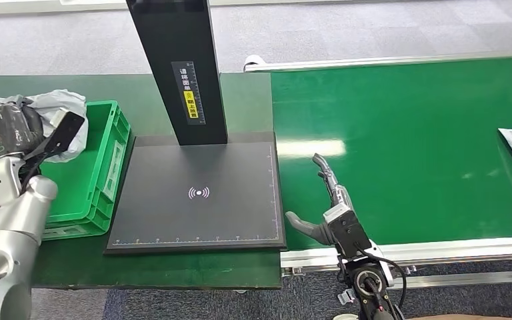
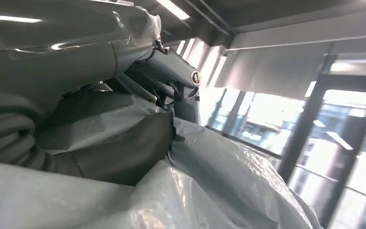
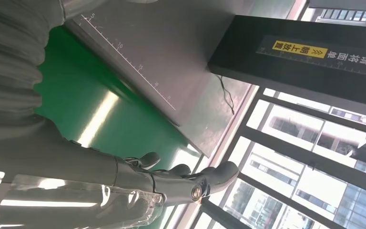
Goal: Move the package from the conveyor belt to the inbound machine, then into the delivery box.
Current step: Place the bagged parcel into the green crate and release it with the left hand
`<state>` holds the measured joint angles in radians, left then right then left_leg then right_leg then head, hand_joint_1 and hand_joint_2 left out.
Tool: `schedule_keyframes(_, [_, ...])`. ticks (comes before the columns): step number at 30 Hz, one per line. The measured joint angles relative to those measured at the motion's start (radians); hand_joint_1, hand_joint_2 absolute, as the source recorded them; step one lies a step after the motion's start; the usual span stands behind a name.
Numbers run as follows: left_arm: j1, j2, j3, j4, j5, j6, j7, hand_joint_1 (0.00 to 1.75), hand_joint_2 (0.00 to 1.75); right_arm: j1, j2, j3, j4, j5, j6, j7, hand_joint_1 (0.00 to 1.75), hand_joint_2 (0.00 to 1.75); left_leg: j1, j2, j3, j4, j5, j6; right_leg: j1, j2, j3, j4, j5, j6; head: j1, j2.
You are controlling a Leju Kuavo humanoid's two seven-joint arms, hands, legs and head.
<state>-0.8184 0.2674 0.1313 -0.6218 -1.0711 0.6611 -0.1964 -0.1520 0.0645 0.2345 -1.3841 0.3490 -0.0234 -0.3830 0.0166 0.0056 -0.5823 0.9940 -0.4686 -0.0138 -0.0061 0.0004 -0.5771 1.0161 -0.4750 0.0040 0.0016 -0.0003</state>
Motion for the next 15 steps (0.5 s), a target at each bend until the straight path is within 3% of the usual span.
schedule_keyframes(4, [-0.036,0.032,0.015,0.064,-0.017,0.000,0.016,1.75,1.75,-0.011,0.001,0.005,0.009,-0.002,0.003,0.000,0.00,1.75,0.000,0.000,0.000,0.000,0.000,0.000,0.000,0.000,0.000,0.000,0.000,0.000,0.000,0.000])
schedule_keyframes(5, [-0.040,0.037,0.017,0.075,-0.018,0.000,0.017,1.50,1.75,-0.013,0.001,0.005,0.011,-0.002,0.003,0.000,0.00,1.75,0.000,0.000,0.000,0.000,0.000,0.000,0.000,0.000,0.000,0.000,0.000,0.000,0.000,0.000])
schedule_keyframes(8, [-0.049,0.046,0.023,0.101,-0.019,0.000,0.022,0.19,1.75,-0.017,0.001,0.007,0.015,-0.003,0.004,0.000,0.00,1.75,0.000,0.000,0.000,0.000,0.000,0.000,0.000,0.000,0.000,0.000,0.000,0.000,0.000,0.000])
schedule_keyframes(9, [-0.050,0.048,0.026,0.107,-0.020,0.000,0.023,0.00,1.75,-0.017,0.001,0.008,0.016,-0.004,0.004,0.000,0.00,1.75,0.000,0.000,0.000,0.000,0.000,0.000,0.000,0.000,0.000,0.000,0.000,0.000,0.000,0.000])
schedule_keyframes(15, [-0.048,0.050,0.045,0.125,-0.028,0.000,0.002,0.00,1.75,-0.021,0.003,0.014,0.027,-0.007,0.006,0.002,0.00,1.75,0.000,-0.001,0.000,0.000,0.000,0.000,0.000,0.000,0.000,0.000,0.000,0.000,0.000,0.000])
